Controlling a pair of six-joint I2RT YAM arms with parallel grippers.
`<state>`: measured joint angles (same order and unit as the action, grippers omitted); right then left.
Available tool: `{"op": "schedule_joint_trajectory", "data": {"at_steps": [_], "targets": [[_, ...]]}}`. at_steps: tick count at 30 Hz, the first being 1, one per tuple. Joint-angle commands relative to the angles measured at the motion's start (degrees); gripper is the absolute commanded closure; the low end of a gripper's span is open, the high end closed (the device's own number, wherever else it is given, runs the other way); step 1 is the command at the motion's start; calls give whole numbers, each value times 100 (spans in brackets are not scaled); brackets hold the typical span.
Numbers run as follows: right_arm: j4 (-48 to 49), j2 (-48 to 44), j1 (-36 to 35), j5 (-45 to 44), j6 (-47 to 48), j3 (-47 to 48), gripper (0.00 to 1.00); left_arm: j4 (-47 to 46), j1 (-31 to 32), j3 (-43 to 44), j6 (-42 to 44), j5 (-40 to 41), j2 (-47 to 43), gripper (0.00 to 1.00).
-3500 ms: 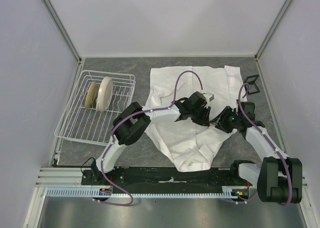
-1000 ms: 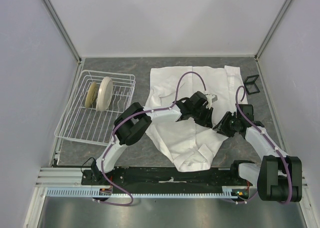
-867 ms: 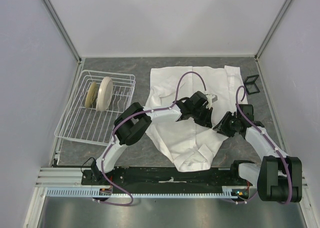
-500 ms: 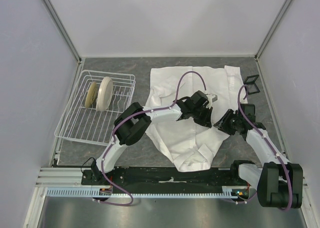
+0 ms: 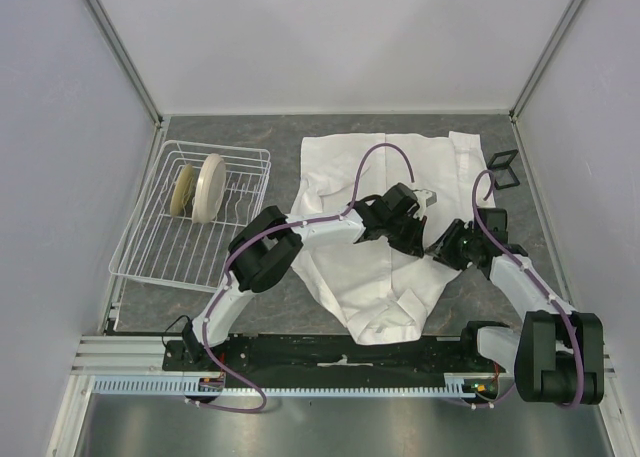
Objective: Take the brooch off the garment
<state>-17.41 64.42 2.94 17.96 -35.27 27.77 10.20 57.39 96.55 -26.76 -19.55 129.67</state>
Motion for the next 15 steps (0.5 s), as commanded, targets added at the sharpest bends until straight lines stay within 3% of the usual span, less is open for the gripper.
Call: {"op": "schedule_joint_trajectory", "data": {"at_steps": [1,6,15], "targets": [[247,70,-22,59,-15,-122,59,-123,45,224,233,39,-442,98],[247,114,-22,-3,-50,-298,62,-141,45,294,295,66,-442,97],[256,132,-22,-29,-50,-342,72,-53,53,373,207,-5,-240,81]]}}
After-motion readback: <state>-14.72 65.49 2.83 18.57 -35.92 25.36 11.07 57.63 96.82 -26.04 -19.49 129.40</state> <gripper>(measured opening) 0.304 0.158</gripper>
